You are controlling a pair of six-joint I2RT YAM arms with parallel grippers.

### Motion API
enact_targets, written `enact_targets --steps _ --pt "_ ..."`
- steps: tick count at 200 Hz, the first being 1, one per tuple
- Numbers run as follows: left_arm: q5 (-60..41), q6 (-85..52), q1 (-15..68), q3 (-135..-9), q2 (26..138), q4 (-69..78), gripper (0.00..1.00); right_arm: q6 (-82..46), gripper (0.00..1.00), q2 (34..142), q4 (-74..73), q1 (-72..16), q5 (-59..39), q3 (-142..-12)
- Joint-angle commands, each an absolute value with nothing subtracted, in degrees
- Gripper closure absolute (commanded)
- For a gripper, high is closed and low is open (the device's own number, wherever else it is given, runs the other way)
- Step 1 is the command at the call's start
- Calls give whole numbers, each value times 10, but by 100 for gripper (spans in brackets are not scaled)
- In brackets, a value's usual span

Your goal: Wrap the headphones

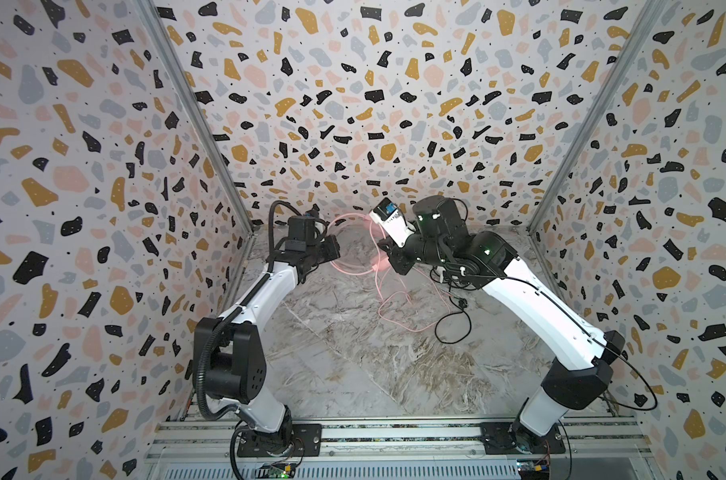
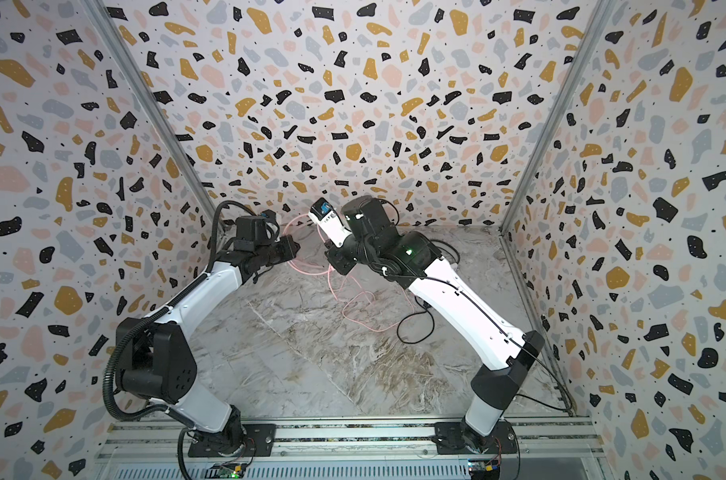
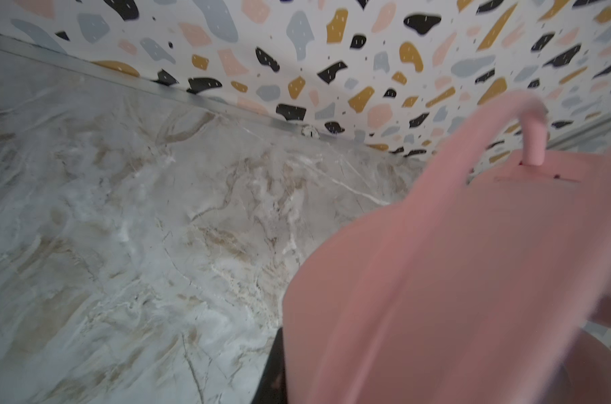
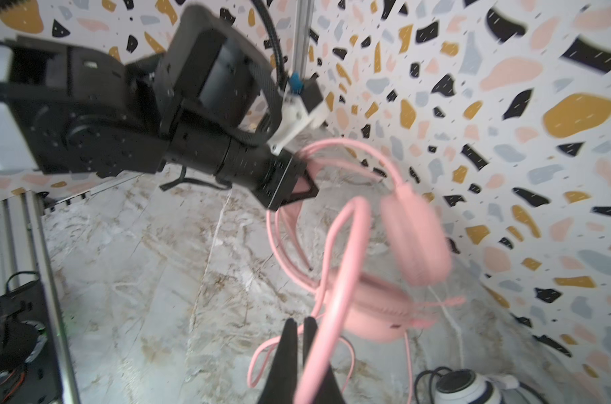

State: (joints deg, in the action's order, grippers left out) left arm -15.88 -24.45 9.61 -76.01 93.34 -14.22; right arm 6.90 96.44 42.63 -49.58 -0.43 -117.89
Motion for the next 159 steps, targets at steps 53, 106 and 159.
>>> enact_targets --steps 53,106,159 --pt "-331 -129 87 -742 856 -160 100 126 97 995 415 -421 59 -1212" --pt "-392 -56 91 -733 839 -240 100 156 97 1032 406 -396 67 -1253" --pt "-441 -78 98 -696 830 -195 100 178 97 1034 386 -360 62 -1250"
